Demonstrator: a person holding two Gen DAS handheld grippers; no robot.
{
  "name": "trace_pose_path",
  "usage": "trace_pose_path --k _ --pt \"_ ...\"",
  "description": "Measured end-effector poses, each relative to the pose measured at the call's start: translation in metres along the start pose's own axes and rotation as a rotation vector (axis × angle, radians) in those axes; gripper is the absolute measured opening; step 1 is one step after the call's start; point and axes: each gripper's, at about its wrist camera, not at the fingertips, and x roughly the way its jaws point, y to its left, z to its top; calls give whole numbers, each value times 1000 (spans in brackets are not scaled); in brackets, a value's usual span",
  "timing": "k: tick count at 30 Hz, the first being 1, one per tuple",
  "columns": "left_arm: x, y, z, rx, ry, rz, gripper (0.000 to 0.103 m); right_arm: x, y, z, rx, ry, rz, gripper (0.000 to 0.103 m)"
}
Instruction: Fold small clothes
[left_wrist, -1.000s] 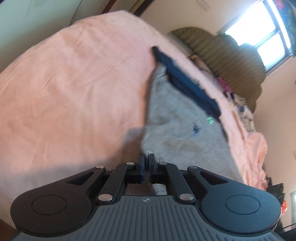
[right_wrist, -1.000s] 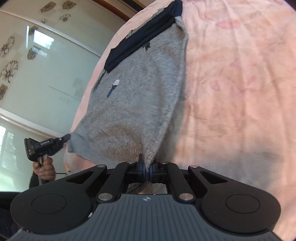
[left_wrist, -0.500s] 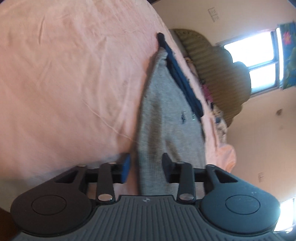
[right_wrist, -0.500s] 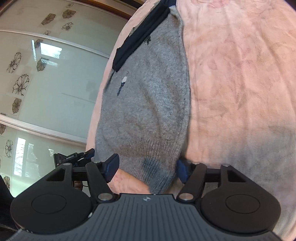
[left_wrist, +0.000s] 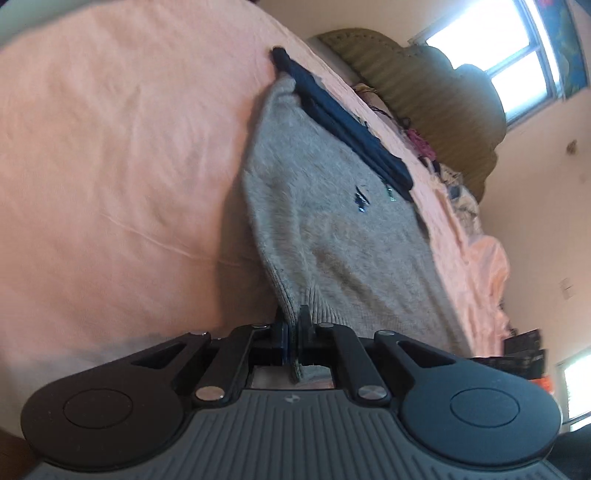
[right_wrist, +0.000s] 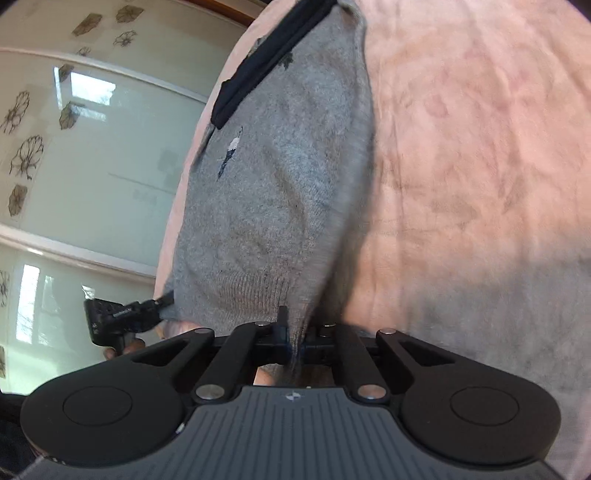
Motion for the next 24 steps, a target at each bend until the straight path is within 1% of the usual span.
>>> trace_pose_path --k 2,3,4,5,7,8,9,10,11,12,13,14,15,16,17,18,19,20,21,22,23,24 --pt "-5 9 1 20 33 75 3 -10 6 -3 -44 24 -67 9" --pt "-5 18 0 7 42 59 3 -14 3 -5 -39 36 -91 8" --pt "-5 23 0 -10 45 37 3 -16 -3 -5 -15 39 -71 8" --pt "-5 24 1 -11 44 32 4 -16 -6 -6 -4 41 -60 7" --pt "-4 21 3 6 54 30 6 -14 -8 -3 3 35 -44 7" --pt "-6 20 3 25 71 20 6 -13 -9 -3 10 28 -33 7" --pt "-10 20 4 56 88 20 6 -13 -11 -3 19 27 -22 8" --pt "-16 19 8 79 82 54 7 -14 -11 -4 22 33 -19 9" --pt "-26 18 15 85 54 109 7 -17 -9 -2 14 43 -31 13" --pt "-36 16 24 93 -1 160 7 -26 -3 2 -8 24 -65 26" --pt "-44 6 36 113 -87 206 8 -36 5 7 -29 -36 -104 34" --pt "-46 -7 48 140 -179 234 11 -47 14 16 -54 -134 -137 50" --pt "-41 -24 60 170 -252 241 24 -54 26 26 -92 -219 -154 58" --pt "-28 -43 72 205 -302 233 50 -52 38 38 -137 -274 -158 59" --pt "-9 -63 81 239 -347 232 65 -42 53 53 -187 -316 -152 60" --pt "17 -83 88 269 -387 249 82 -26 65 67 -229 -350 -154 64" --pt "47 -101 94 301 -397 269 81 -8 74 82 -258 -383 -175 69" --pt "79 -115 100 329 -371 287 81 19 83 98 -284 -411 -225 84" --pt "111 -125 106 341 -333 319 81 47 90 112 -310 -424 -279 92" --pt "143 -132 109 367 -294 364 80 73 94 126 -330 -431 -337 91" --pt "167 -136 111 381 -255 405 80 98 97 140 -371 -432 -428 89" --pt "190 -134 110 382 -207 457 78 123 98 149 -400 -427 -530 89"
